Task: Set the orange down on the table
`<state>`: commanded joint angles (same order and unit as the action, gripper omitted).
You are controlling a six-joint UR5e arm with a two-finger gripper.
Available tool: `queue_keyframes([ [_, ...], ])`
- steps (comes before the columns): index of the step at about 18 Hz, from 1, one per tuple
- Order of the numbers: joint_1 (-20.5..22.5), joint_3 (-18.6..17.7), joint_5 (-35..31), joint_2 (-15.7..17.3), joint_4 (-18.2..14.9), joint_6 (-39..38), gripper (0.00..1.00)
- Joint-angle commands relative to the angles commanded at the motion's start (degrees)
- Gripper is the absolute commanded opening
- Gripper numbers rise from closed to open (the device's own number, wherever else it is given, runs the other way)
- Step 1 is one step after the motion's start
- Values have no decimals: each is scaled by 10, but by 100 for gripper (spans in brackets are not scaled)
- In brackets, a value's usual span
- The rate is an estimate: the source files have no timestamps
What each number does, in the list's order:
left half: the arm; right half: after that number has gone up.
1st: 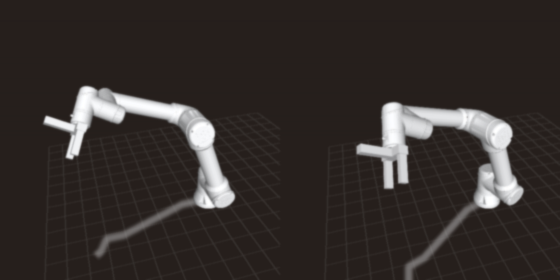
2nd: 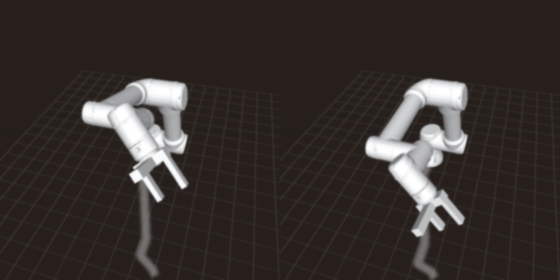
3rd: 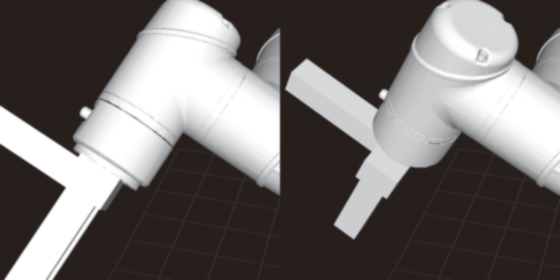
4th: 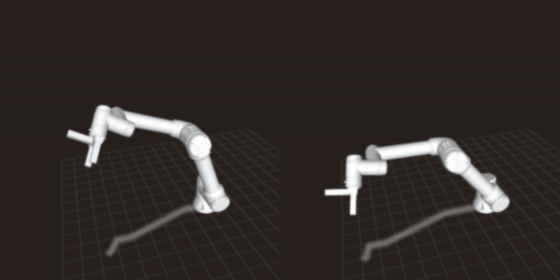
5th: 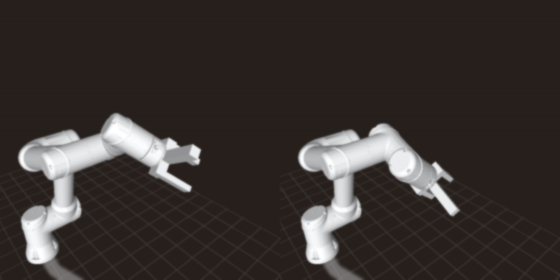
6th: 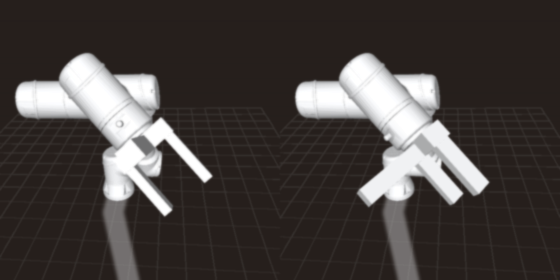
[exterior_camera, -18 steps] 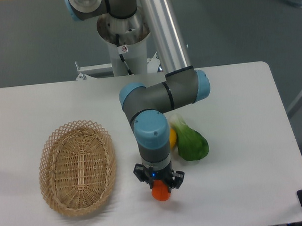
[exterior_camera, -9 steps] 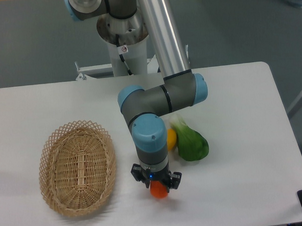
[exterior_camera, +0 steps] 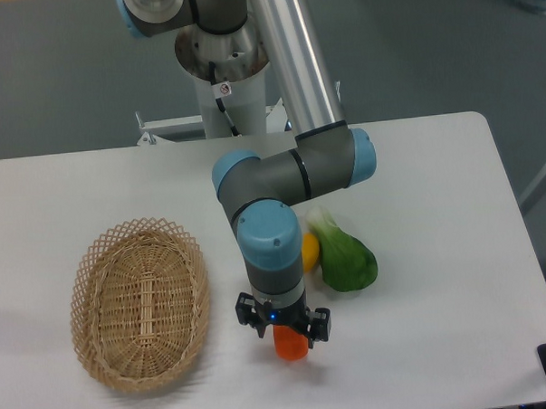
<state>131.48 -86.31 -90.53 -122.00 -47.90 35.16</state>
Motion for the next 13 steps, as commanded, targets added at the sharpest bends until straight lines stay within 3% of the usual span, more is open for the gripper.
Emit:
queue_keyframes([
  [5, 7, 18, 4, 26, 2, -18, 100],
  [6, 7, 38, 3, 26, 2, -17, 100],
  [8, 8, 75, -41, 26, -6, -5, 100],
  [11, 25, 80, -49, 59, -9, 44, 100],
  [13, 49, 80, -43, 85, -50, 59, 100],
])
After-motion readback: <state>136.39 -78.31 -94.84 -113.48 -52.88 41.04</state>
